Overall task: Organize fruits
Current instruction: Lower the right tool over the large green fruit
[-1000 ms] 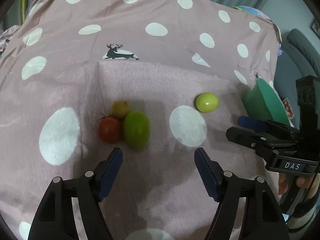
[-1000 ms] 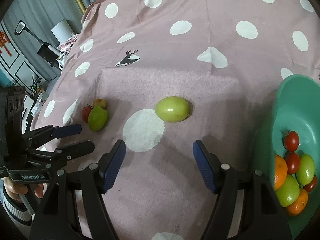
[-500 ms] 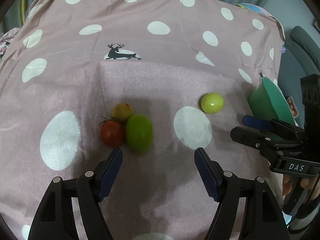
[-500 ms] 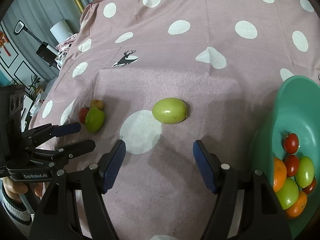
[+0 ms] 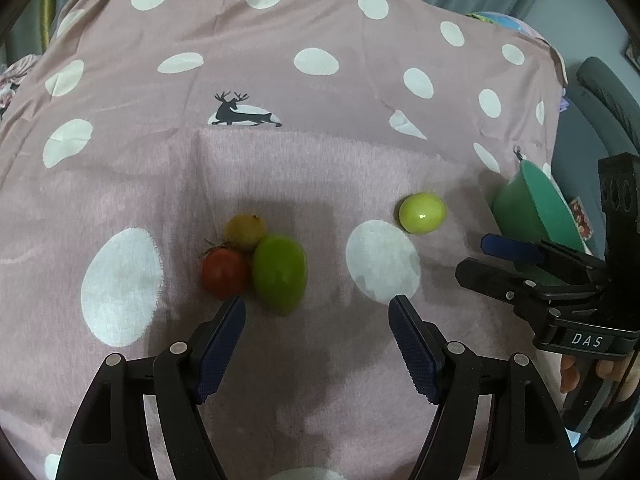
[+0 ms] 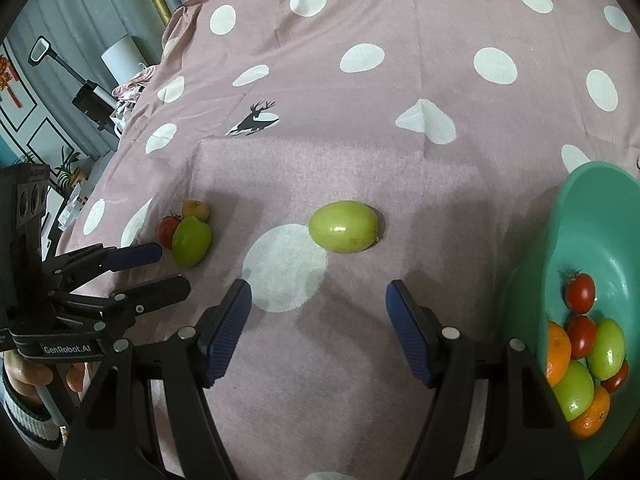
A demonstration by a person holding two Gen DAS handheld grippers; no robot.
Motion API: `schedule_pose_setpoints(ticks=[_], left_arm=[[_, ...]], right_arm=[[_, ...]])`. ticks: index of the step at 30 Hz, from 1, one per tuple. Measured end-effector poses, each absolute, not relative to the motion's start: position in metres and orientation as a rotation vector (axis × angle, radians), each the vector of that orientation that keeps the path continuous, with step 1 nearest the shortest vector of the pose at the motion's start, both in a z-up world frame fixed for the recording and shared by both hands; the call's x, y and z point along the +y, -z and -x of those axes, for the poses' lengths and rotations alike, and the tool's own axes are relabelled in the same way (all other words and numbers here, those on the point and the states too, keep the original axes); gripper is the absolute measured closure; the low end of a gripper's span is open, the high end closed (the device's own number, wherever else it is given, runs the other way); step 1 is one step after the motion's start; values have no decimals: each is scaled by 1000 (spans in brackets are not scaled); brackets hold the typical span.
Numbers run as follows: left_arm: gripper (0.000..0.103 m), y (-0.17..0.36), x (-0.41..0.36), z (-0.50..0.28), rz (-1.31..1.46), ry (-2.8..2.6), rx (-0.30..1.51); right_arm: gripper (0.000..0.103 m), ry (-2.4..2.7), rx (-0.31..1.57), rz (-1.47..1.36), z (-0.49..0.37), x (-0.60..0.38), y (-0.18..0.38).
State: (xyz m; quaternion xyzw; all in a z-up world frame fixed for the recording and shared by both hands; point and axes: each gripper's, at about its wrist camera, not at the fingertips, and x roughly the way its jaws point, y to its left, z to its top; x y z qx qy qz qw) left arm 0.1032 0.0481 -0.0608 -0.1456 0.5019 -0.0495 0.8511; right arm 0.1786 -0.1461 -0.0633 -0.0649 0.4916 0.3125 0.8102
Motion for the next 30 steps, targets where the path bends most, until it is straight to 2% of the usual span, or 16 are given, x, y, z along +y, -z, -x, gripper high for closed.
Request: schedule_pose_setpoints(ticks=[30], left_arm=[[28, 57, 49, -112, 292, 123, 1031]], right_arm=[[33, -646, 1028, 177, -190, -134, 61]])
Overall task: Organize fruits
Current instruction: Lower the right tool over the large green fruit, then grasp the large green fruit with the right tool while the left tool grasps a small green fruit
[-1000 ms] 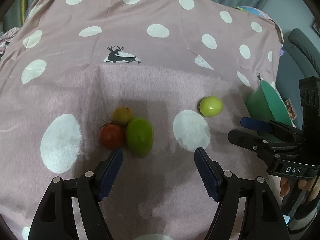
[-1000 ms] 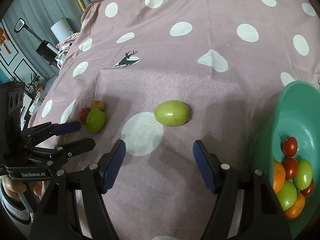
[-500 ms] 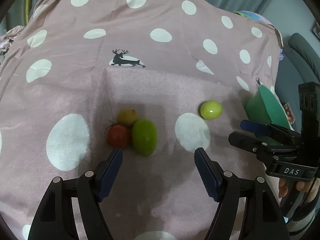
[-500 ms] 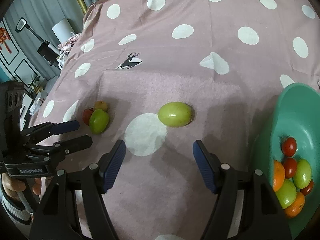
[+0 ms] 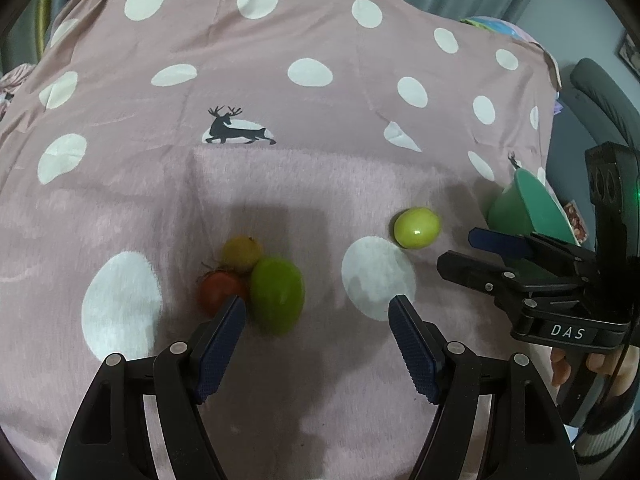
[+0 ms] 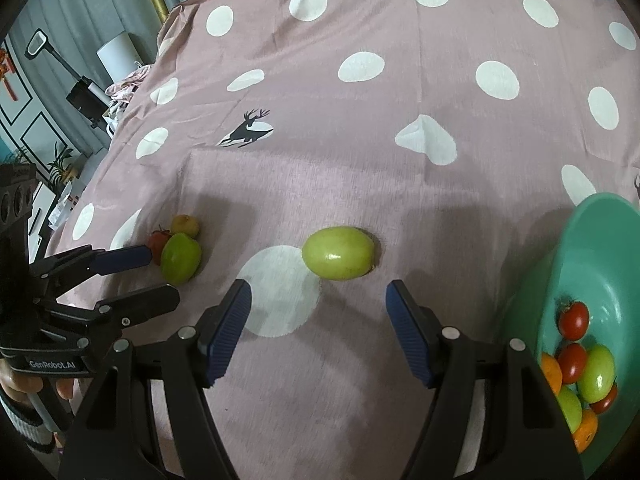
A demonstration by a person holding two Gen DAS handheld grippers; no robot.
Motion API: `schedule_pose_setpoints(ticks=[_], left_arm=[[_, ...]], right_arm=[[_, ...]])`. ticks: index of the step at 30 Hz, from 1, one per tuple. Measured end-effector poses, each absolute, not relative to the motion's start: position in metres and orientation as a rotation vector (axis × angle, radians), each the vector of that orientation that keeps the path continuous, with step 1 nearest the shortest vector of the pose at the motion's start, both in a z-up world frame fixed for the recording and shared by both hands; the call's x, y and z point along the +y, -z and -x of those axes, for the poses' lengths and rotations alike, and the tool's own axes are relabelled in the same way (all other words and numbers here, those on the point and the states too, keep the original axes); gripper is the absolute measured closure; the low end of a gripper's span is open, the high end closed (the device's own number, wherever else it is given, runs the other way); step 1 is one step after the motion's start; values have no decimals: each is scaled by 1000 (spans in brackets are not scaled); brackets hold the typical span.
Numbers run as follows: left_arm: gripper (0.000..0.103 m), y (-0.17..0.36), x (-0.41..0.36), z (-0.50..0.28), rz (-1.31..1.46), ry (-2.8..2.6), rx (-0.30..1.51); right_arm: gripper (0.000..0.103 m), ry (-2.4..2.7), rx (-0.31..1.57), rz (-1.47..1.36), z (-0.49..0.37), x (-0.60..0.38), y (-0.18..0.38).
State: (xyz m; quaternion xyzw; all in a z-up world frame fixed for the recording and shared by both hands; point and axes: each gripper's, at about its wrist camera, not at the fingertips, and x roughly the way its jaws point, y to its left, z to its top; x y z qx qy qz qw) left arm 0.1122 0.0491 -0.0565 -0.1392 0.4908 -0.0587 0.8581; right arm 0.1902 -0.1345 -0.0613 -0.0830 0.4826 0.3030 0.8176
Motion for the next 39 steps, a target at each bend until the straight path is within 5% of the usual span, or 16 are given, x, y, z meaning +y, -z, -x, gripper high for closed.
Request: schedule_pose_setpoints(ticks=[21, 25, 39], left_arm=[[33, 66, 49, -124, 252, 141, 1055], [45, 69, 47, -128, 220, 117, 1063], [46, 79, 47, -130, 195, 114, 1090]], right_arm=[[35, -664, 1086, 127, -200, -132, 78], [35, -661, 1101, 100, -205, -134, 82], [48, -651, 1153, -67, -227, -129, 90]])
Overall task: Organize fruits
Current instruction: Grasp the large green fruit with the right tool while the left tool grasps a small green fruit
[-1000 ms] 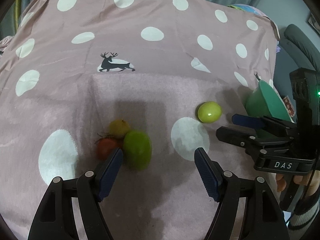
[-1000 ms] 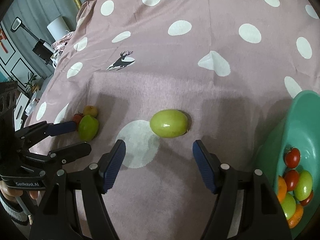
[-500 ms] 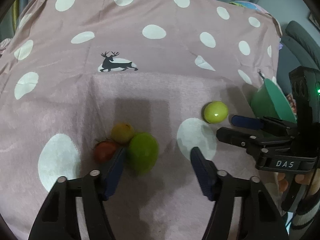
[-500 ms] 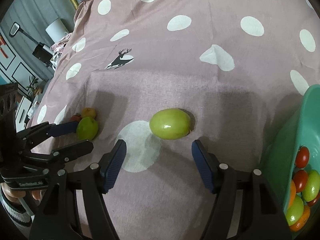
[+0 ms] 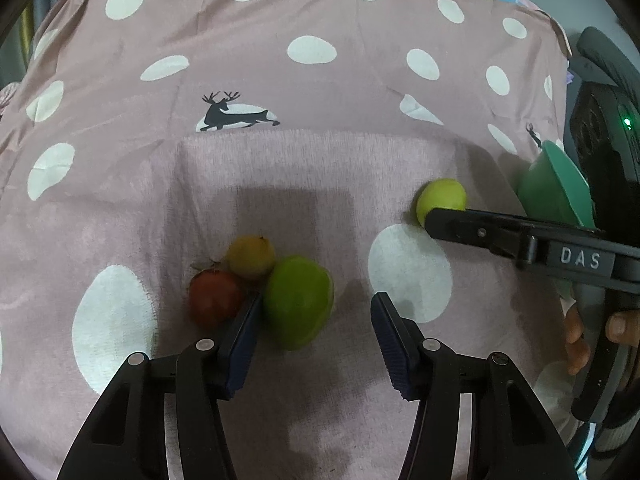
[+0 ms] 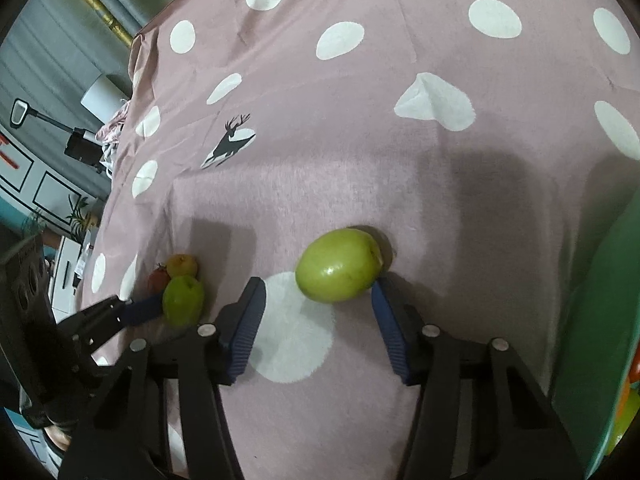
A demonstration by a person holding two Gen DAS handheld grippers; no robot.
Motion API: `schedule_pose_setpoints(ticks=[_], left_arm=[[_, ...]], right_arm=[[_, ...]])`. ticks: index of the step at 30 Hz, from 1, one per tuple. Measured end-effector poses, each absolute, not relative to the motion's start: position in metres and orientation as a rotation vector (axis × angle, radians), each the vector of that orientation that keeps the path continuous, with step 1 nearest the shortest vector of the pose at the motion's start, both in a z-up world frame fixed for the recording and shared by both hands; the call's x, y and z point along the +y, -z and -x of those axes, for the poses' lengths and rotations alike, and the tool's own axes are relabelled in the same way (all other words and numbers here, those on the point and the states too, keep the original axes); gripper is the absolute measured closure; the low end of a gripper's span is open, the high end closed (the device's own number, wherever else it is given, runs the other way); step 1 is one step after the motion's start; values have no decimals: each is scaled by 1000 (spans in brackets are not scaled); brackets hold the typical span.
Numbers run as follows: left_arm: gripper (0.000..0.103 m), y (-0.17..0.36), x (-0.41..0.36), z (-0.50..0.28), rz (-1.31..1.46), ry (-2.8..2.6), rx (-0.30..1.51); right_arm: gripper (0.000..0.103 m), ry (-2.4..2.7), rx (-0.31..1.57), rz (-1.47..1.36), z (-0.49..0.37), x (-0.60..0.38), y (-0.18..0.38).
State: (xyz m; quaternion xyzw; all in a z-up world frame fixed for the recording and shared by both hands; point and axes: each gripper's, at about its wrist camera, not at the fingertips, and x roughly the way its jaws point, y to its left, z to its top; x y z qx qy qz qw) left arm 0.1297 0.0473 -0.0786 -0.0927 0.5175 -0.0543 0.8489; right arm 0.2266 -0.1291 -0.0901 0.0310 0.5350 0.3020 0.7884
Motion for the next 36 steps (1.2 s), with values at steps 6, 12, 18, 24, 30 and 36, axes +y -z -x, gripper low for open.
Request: schedule_pose_setpoints(ticks=[6, 12, 18, 24, 30, 36], left_arm=[[46, 80, 49, -131, 211, 110, 1097], [46, 81, 49, -132, 205, 110, 1097], [52, 83, 47, -132, 163, 94, 1099], [67, 84, 55, -131, 175, 70, 1090], [67, 82, 62, -130, 217, 76, 1085], [67, 65, 68, -117, 266, 97, 1041]], right_arm=[[52, -628, 1158, -78, -238, -123, 93], [53, -606, 1163, -116, -247, -120, 94], [55, -567, 1142, -68, -247, -110, 93], [64, -575, 1112, 13, -248, -103, 94], [64, -624, 1127, -31, -242, -114, 94], [64, -687, 1088, -60, -220, -129, 79]])
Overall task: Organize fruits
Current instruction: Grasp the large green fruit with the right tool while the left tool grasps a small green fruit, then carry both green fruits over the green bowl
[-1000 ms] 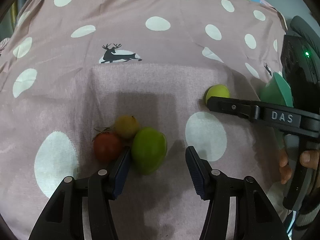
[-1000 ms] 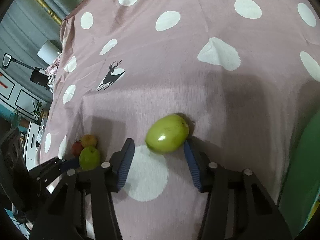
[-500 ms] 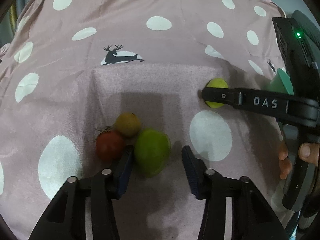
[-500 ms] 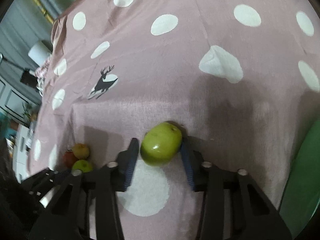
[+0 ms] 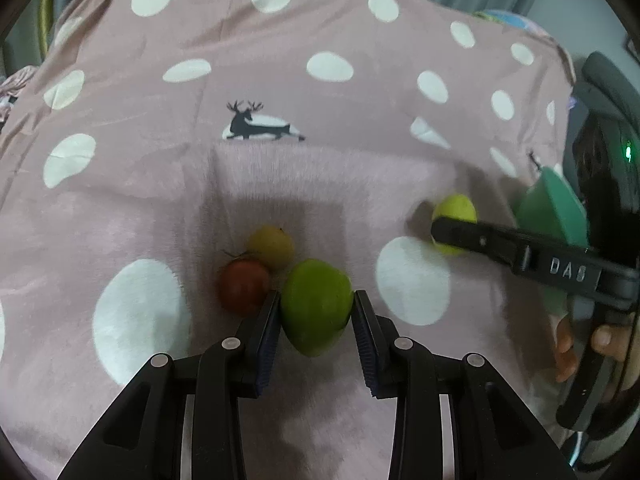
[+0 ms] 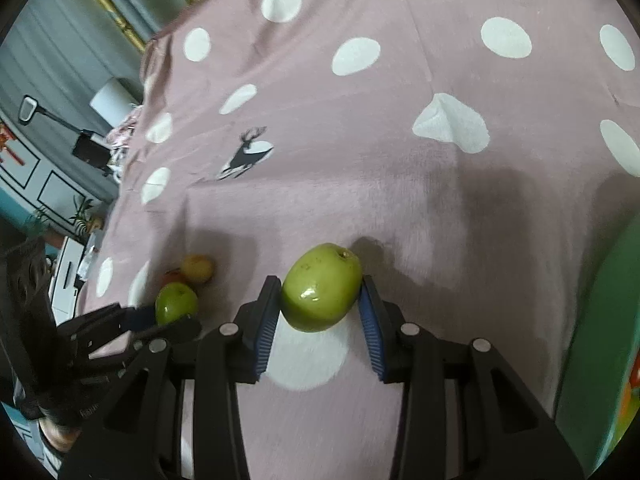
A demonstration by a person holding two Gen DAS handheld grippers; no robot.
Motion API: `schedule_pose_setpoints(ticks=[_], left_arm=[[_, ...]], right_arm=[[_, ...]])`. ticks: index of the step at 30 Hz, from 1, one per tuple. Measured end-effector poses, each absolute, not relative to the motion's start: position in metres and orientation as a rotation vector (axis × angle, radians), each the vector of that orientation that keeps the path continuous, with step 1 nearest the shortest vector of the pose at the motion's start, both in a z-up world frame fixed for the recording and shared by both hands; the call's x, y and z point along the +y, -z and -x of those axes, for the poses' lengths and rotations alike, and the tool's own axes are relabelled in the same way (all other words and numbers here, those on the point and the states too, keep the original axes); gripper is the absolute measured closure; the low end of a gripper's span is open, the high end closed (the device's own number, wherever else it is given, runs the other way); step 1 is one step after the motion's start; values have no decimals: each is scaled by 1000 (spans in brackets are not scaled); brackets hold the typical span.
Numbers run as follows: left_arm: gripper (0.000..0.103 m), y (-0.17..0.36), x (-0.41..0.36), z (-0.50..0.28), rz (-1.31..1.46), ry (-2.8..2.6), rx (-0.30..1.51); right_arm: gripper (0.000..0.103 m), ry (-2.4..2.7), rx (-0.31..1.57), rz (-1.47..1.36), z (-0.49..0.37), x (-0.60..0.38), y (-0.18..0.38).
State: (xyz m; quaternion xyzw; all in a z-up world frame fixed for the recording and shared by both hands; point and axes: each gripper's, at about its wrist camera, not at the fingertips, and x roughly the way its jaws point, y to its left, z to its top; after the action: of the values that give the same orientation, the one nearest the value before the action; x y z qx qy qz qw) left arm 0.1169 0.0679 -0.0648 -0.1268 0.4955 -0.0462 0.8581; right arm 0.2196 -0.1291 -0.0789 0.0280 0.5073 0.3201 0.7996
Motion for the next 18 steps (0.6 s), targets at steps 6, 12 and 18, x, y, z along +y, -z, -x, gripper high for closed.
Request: schedule_pose_setpoints(ticks=[6, 12, 18], left_arm=[[67, 48, 66, -96, 306, 119, 1008], [67, 45, 62, -77, 347, 125, 1008], [67, 44, 56, -59, 370, 114, 1016]], right_arm=[[64, -747, 1067, -92, -192, -146, 68], [64, -775, 1056, -91, -164, -158, 62], [64, -772, 1047, -90, -138, -174, 58]])
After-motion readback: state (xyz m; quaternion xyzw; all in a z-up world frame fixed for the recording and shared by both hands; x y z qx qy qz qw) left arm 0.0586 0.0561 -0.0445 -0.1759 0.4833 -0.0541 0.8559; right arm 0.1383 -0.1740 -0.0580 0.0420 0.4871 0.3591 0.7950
